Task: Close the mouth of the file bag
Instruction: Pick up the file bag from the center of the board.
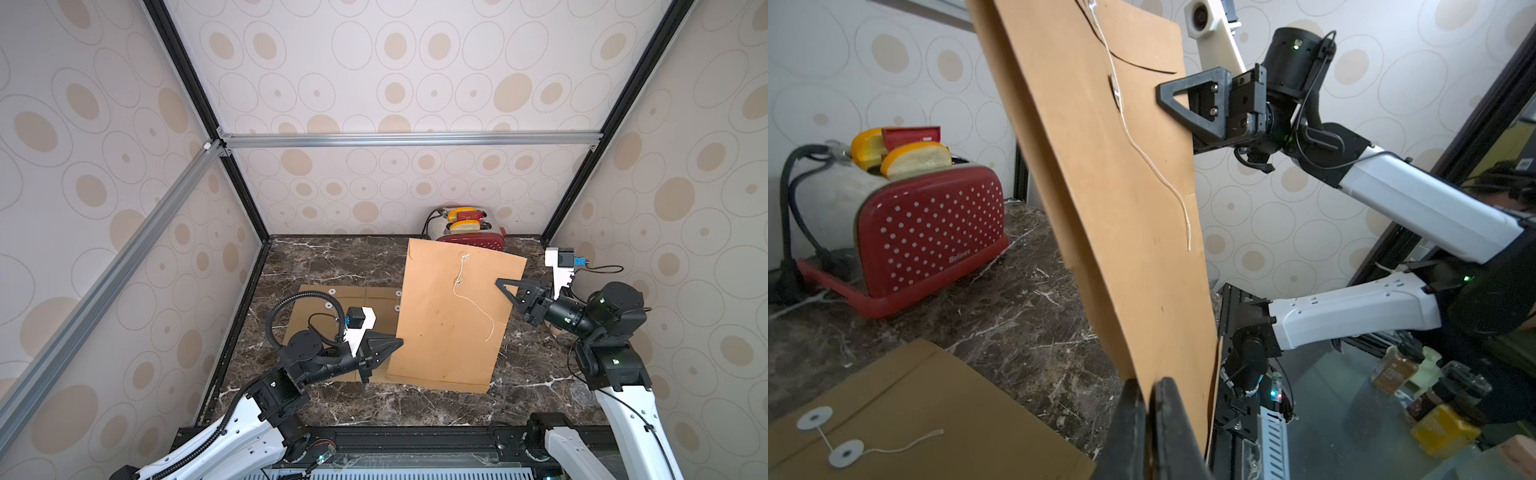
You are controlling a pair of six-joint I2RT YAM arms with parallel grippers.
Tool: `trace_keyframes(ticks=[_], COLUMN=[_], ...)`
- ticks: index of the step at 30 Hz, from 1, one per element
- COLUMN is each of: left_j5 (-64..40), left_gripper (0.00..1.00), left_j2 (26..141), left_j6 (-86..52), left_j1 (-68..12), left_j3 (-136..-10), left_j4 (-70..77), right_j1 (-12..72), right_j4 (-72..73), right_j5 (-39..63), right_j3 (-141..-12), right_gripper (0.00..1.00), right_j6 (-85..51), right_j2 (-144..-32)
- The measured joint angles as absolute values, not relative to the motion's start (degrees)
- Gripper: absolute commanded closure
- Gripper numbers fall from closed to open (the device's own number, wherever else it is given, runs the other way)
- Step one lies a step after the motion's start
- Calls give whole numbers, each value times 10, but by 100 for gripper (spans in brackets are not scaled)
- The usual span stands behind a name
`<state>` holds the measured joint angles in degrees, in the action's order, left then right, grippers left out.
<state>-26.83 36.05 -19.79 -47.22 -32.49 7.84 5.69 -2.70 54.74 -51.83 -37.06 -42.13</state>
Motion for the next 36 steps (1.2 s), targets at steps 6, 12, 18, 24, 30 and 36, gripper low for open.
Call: trace_keyframes(ticks=[6,12,18,24,30,36], left_j5=[-236,-209,-241,-302,-369,-405], left_gripper=[25,1,1,1,5,5], left_j2=[356,363,399,476,533,542], left_j6=[-202,-202,-242,-295,-352,-362], left_j1=[-469,-446,-374,-328,-311,-308], left_j3=[-325,-325,-323,-324,-324,-332], left_j4=[76,84,148,252,353,384], right_j1=[57,57,57,59,68,69], right_j4=[-28,-17,-17,9,22,56], right_j5=[551,566,584,612,632,645], right_j3=[-522,-538,-557,-567,-574,-575], right_gripper=[100,100,100,100,100,100], right_j6=[-374,-397,-409,-441,-457,-487], right_j2=[-434,-466,-479,-479,-479,-480])
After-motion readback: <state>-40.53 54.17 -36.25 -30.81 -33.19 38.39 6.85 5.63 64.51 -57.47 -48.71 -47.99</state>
